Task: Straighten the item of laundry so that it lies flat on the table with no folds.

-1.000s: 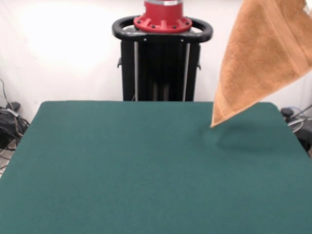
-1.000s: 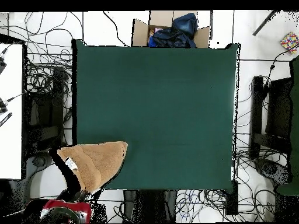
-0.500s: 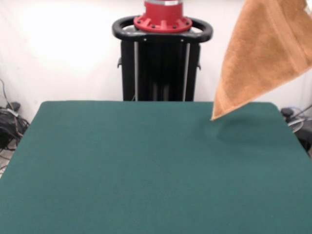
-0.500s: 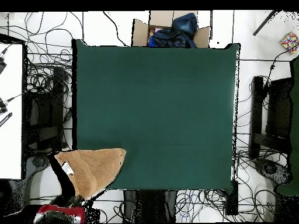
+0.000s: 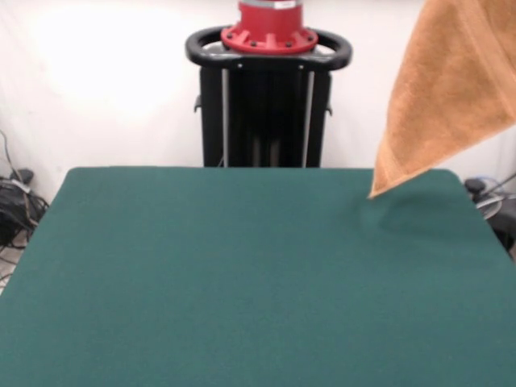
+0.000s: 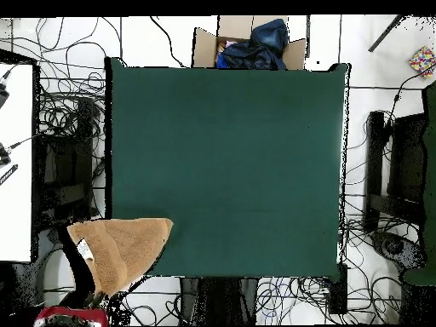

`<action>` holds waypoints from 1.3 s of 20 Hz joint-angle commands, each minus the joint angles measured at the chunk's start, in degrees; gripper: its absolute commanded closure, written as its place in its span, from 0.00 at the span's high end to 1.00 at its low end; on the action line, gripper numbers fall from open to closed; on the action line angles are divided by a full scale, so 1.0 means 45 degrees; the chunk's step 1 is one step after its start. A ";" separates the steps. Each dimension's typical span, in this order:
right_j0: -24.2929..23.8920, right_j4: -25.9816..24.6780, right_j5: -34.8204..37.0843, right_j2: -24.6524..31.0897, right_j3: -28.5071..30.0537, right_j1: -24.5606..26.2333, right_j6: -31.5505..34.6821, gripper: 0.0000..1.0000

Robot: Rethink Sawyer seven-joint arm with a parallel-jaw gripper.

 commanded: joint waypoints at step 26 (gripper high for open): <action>-0.0319 -0.0037 -0.2477 -0.1751 0.3321 0.1478 0.3293 0.00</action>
